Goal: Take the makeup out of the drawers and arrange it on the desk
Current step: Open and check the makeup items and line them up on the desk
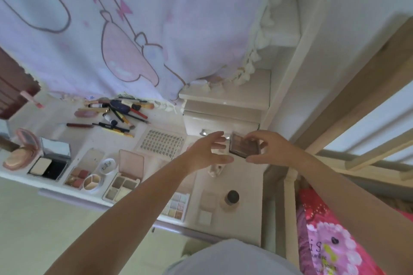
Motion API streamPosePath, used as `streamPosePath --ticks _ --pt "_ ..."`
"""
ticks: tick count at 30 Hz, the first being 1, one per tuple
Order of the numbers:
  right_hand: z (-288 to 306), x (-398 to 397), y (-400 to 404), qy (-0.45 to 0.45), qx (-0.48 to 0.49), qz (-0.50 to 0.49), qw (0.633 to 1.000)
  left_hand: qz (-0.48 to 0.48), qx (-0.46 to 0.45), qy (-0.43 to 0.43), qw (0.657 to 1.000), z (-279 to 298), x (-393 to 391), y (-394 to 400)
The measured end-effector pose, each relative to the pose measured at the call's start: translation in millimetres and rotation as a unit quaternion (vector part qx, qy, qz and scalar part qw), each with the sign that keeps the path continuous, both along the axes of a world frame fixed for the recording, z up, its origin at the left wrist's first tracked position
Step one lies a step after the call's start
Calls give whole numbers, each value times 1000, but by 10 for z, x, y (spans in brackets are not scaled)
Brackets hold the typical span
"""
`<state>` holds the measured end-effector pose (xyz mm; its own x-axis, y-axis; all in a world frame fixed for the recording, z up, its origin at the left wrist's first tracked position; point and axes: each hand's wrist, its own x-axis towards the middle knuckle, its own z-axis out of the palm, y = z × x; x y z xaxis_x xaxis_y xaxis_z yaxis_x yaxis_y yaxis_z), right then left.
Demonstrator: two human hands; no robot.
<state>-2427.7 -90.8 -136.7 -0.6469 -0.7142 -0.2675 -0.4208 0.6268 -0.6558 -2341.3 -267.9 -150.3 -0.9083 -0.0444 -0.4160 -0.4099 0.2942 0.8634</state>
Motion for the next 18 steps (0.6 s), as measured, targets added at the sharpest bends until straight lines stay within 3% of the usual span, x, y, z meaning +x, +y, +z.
streamPosePath --ticks 4,11,18 --pt "374 51 -68 34 -53 -10 998 -20 65 67 995 292 -133 -51" --pt "571 111 -116 15 -79 -48 996 -34 90 94 991 461 -182 -188" --pt "518 -34 -66 -101 -107 -80 986 -39 111 89 989 364 -165 -201"
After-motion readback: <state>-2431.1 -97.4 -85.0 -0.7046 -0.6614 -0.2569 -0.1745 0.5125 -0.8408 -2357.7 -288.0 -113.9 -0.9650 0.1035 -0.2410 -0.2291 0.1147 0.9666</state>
